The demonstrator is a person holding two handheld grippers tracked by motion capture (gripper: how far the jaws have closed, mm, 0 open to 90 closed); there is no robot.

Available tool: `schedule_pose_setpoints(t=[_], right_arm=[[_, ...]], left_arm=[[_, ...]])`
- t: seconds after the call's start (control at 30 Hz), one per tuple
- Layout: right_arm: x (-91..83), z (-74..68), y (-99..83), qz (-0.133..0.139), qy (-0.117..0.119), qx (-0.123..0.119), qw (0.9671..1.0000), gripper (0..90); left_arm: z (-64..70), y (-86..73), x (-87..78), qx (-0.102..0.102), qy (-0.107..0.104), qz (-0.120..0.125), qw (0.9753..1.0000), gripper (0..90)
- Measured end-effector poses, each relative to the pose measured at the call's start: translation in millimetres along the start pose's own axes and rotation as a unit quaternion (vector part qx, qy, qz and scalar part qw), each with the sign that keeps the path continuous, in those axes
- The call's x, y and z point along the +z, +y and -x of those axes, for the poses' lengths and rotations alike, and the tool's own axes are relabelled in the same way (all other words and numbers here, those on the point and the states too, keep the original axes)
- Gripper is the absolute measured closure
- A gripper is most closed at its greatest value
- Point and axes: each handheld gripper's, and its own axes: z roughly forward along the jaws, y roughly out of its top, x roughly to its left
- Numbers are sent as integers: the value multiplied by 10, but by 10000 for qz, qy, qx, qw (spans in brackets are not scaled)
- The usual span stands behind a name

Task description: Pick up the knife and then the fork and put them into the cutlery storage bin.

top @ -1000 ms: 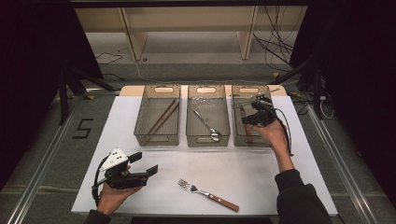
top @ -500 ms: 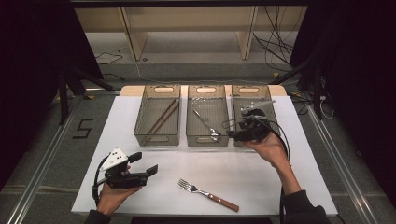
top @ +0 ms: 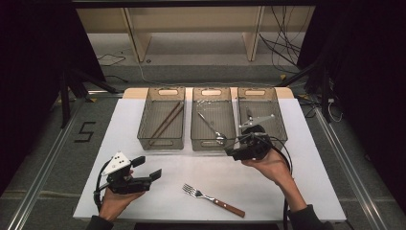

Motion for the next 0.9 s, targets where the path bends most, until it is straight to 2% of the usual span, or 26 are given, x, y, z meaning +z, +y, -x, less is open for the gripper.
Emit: schedule_pose_setpoints(t=[0.4,0.9], right_arm=[[109,-215,-117,-348,276,-141,9989,282],[208,-479,-295,-869,536,-428,9939,277]], left_arm=[[4,1,-7,-15,-12,39,10000,157],[8,4,-10,-2,-14,50,10000,154]])
